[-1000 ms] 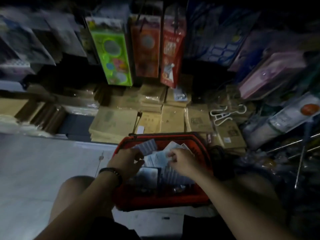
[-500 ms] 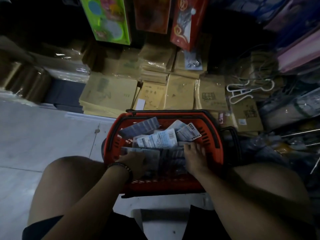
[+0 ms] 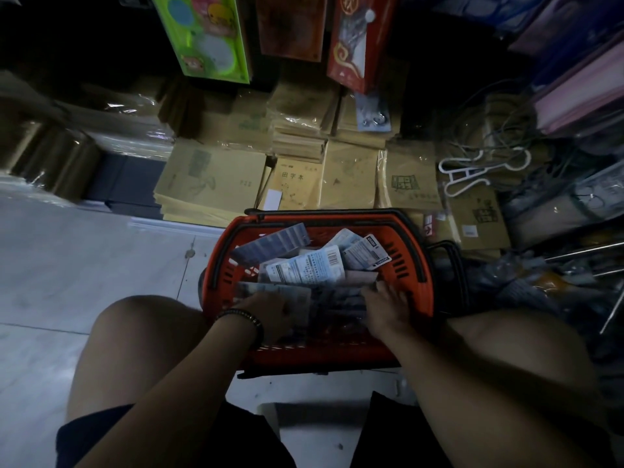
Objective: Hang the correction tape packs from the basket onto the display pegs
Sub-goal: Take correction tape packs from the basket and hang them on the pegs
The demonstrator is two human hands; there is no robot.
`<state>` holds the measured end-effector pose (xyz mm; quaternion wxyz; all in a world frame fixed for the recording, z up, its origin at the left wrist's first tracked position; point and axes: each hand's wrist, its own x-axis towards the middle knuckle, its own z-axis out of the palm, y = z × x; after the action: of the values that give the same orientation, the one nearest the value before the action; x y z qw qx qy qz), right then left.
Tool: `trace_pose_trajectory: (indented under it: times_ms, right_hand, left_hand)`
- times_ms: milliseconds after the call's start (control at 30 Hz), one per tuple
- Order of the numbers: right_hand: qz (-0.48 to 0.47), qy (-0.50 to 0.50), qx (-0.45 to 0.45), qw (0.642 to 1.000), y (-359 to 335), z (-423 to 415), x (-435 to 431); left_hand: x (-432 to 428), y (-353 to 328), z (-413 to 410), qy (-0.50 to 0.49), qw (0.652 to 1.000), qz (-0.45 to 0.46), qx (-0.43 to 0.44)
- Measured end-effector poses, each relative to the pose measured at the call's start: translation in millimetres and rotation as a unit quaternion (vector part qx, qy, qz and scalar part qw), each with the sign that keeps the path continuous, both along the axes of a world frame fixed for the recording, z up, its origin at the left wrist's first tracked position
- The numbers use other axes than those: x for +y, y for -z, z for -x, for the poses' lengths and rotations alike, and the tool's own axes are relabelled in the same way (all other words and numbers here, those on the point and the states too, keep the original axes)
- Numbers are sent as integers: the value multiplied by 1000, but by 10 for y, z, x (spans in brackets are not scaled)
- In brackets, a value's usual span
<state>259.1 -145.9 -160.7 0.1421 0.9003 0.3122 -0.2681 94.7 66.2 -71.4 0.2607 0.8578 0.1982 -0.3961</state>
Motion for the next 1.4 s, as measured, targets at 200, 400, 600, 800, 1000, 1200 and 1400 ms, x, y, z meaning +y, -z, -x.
trace_pose_trajectory:
  times_ms: [200,400,600,800,1000,1200,1400]
  right_hand:
    - [-91,60,95,989,-417,-197,112]
    - [-312,178,197,912,-995,-133,214]
    - [-449,225,167,849,-1321,440,325]
    - [-475,128,205,846,-1496,788,375]
    - [-481,45,150,863,-1784,752,269]
    - [-506,13,59,860,-2413,475,124]
    - [-530,-31,-14,847,-3266,97,8]
  left_hand:
    - [-58,-180,15,-32,998,-19,-43]
    - [-213,-355,49,-234,954,115,-148]
    - [-583,-644,88,-442,792,349,-238]
    - [-653,-836,201,-493,722,375,-309]
    - [-556,-1019,213,-534,676,397,-317]
    - [-440,-1337,35,-503,674,426,-332]
    - [-439,-2107,-370,-443,681,420,-404]
